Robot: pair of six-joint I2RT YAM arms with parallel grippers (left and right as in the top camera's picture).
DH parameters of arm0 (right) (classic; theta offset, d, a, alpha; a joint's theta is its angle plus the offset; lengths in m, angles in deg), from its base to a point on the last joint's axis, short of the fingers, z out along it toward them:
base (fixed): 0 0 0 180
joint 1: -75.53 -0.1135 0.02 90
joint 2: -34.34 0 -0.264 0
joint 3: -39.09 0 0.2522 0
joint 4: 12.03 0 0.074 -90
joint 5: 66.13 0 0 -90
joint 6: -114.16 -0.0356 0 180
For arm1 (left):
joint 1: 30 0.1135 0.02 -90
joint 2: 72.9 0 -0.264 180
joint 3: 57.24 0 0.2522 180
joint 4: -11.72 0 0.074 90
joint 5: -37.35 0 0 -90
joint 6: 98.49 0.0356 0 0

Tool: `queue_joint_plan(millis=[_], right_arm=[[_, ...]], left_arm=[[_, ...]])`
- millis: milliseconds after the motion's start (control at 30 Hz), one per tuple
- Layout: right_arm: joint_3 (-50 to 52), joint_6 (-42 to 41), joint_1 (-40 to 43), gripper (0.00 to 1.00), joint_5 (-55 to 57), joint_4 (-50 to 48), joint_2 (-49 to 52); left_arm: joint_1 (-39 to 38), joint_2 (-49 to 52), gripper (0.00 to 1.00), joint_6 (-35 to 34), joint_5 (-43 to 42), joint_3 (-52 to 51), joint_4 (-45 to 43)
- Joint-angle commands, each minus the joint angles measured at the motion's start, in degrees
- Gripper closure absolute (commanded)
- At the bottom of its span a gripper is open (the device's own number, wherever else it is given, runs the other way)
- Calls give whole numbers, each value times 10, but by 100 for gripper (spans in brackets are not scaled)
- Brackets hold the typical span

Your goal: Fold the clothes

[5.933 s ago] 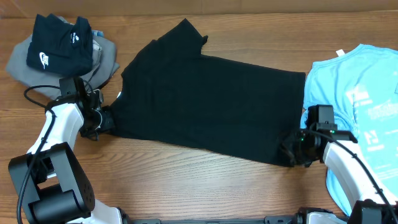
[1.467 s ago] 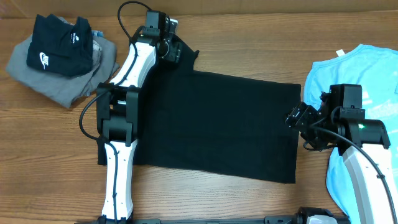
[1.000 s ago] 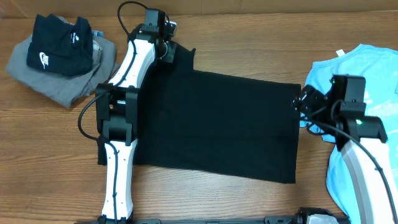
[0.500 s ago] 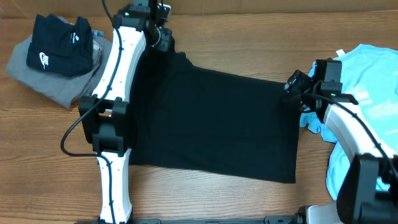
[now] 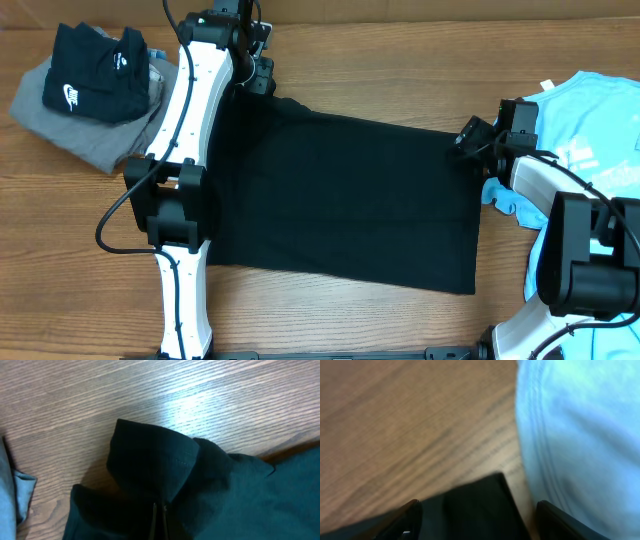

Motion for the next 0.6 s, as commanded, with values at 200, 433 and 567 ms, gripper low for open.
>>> queue_joint_plan(millis=[200, 433, 567], right_arm=[[-12, 2, 2, 25, -9, -30, 41], [-14, 3, 1, 59, -41, -32, 46], [-14, 2, 2, 87, -55, -4, 18]], left_arm=[[3, -16, 96, -12, 3, 9, 15], [3, -18, 96, -12, 4, 9, 28], [4, -28, 96, -12, 7, 9, 34]])
